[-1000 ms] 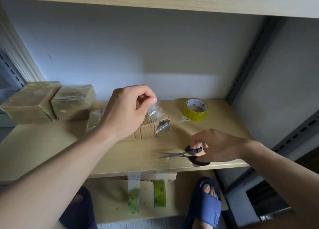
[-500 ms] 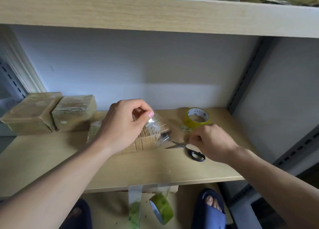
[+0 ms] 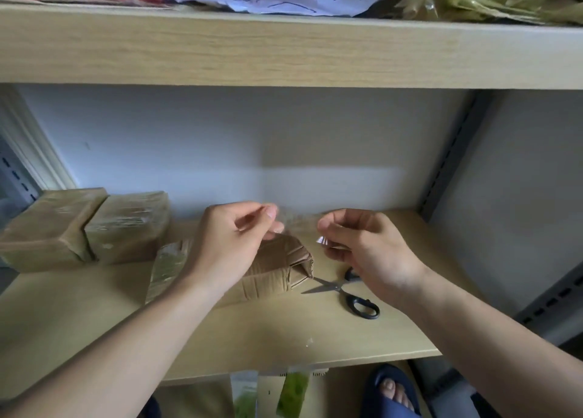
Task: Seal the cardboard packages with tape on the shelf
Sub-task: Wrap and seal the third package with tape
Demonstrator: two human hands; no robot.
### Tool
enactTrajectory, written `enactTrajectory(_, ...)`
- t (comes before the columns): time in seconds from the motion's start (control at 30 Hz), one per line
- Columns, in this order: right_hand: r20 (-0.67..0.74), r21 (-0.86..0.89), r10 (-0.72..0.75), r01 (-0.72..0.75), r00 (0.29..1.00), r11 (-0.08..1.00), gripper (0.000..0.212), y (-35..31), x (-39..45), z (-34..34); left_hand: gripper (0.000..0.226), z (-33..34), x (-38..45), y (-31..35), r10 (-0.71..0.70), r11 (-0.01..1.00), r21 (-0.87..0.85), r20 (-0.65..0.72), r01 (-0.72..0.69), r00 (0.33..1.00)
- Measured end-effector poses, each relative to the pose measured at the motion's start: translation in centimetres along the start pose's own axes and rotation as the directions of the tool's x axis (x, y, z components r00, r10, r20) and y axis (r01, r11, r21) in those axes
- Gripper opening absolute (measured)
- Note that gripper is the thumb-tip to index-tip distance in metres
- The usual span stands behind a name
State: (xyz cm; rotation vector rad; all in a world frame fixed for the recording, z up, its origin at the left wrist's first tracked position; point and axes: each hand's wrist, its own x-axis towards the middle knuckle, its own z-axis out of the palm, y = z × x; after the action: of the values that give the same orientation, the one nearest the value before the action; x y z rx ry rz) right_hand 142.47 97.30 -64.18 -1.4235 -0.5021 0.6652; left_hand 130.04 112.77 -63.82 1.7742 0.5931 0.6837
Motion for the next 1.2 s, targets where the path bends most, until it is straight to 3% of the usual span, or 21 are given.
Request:
enactTrajectory(0.07,-0.084,-0.079,-0.024,0.017,0.996,0.997,0.016,0.0,0.1,-0.9,0.032,1.1,0.6,-0.1,-0.076,0.997,0.016,-0.038,0.076,0.996)
enactTrajectory(0.13,-0.139,-0.218,-0.080,0.048,0.987,0.975,0.016,-0.3,0.0,-1.9,0.053,1.3,1.4,-0.5,0.051,0.969,0.247,-0.087,-0.028,0.995)
enactTrajectory(0.2,-0.156,-0.327,-0.150,0.092,0.976,0.941,0.017,-0.9,0.0,-3.2,0.075,1.0,2.2,-1.0,0.146,0.916,0.369,0.069,-0.161,0.987)
enactTrajectory(0.27,-0.153,-0.482,-0.243,0.143,0.958,0.865,0.018,-1.6,-0.1,-4.5,0.116,0.6,3.2,-1.6,0.004,0.784,0.562,0.418,-0.263,0.908)
enactTrajectory(0.3,-0.140,-0.587,-0.289,0.156,0.947,0.795,0.018,-1.8,-0.2,-5.0,0.131,0.5,3.8,-2.1,-0.144,0.630,0.700,0.531,-0.336,0.835)
enactTrajectory(0.37,-0.113,-0.737,-0.355,0.161,0.928,0.656,0.020,-2.1,-0.6,-5.7,0.141,0.7,5.0,-3.1,-0.358,0.401,0.818,0.555,-0.414,0.751)
enactTrajectory(0.4,-0.104,-0.769,-0.366,0.158,0.925,0.620,0.022,-2.2,-0.8,-5.8,0.138,0.8,5.5,-3.5,-0.381,0.386,0.829,0.543,-0.405,0.748)
enactTrajectory(0.6,-0.101,-0.811,-0.419,0.169,0.902,0.560,0.024,-2.7,-0.8,-5.9,0.103,-0.1,5.7,-2.5,-0.113,0.546,0.705,0.597,-0.453,0.794)
enactTrajectory(0.73,-0.078,-0.775,-0.474,0.245,0.877,0.582,0.028,-3.4,-0.7,-5.0,0.093,-3.2,4.9,0.4,0.222,0.756,0.480,0.453,-0.446,0.864)
enactTrajectory(0.8,-0.081,-0.574,-0.447,0.325,0.891,0.751,0.031,-3.9,-0.8,-4.0,0.093,-4.5,4.5,0.9,0.328,0.836,0.337,0.325,-0.432,0.887)
enactTrajectory(0.87,-0.023,-0.223,-0.398,0.383,0.917,0.896,0.032,-4.9,-1.2,-2.8,0.094,-4.8,4.2,0.5,0.373,0.880,0.196,0.277,-0.432,0.886)
enactTrajectory(0.97,0.120,0.012,-0.384,0.385,0.916,0.923,0.023,-6.3,-1.5,-0.5,0.093,-4.4,3.9,-0.8,0.380,0.887,0.162,0.277,-0.432,0.883)
enactTrajectory(1.07,0.191,-0.071,-0.402,0.421,0.895,0.904,0.023,-7.2,-1.1,1.7,0.096,-4.5,3.7,-1.5,0.392,0.881,0.165,0.272,-0.443,0.879)
enactTrajectory(1.2,0.217,-0.243,-0.525,0.567,0.823,0.787,0.019,-9.0,-0.4,4.0,0.100,-5.1,2.9,-2.3,0.393,0.887,0.145,0.259,-0.438,0.882)
